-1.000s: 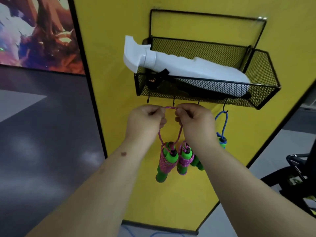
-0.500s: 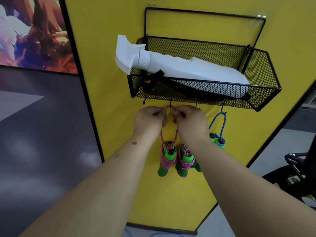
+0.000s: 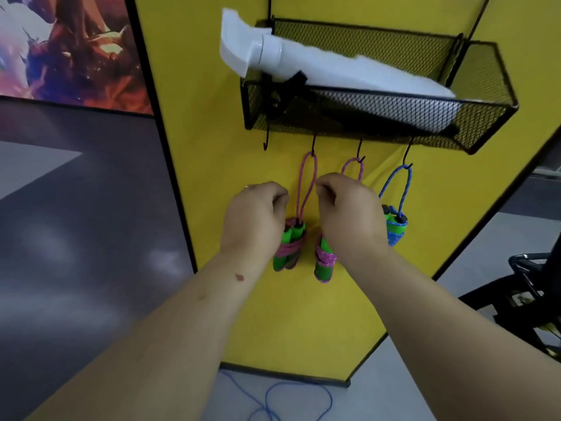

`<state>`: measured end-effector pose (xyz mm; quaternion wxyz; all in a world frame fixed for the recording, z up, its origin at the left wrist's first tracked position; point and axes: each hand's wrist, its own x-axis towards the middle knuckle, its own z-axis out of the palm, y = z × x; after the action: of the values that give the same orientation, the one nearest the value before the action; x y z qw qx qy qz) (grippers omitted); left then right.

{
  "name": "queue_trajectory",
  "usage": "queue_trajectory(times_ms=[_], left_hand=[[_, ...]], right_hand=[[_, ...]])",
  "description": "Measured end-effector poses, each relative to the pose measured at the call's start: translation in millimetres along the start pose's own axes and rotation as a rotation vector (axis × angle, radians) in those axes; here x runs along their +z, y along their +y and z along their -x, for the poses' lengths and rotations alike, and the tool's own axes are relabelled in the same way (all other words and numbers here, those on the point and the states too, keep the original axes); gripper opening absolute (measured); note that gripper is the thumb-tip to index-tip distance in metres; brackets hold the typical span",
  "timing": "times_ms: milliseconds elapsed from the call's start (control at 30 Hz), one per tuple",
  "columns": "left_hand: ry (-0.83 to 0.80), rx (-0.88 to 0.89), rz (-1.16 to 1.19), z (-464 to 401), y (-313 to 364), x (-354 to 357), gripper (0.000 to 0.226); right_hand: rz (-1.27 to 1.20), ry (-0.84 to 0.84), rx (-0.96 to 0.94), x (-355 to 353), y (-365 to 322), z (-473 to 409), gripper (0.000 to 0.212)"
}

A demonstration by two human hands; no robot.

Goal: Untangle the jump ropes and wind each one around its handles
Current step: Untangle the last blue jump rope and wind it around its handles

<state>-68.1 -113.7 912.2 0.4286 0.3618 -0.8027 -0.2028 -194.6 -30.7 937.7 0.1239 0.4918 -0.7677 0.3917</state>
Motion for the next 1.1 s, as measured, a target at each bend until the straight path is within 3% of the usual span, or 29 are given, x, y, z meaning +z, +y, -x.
queue_trajectory(times_ms=[167, 300, 767, 1000, 1100], left_hand=[[0.012, 0.151, -0.197, 64, -36, 14, 0.032], [-0.032, 0.172, -0.354, 133, -87, 46, 0.056], [-0.278, -0.069, -0.551, 443, -361, 250, 0.080], [-0.343, -0.105, -0.641, 568, -440, 290, 0.085], [-0.443, -0.134, -0.681, 610, -462, 301, 0.086]], right_hand=[[0.098, -0.028, -0.220, 39, 23, 67, 0.036], [0.192, -0.071, -0.259, 85, 56, 141, 0.053], [0.342, -0.482, -0.039, 344, 246, 462, 0.071], [0.369, -0.615, -0.022, 421, 304, 590, 0.073], [0.377, -0.723, 0.023, 445, 324, 635, 0.072]])
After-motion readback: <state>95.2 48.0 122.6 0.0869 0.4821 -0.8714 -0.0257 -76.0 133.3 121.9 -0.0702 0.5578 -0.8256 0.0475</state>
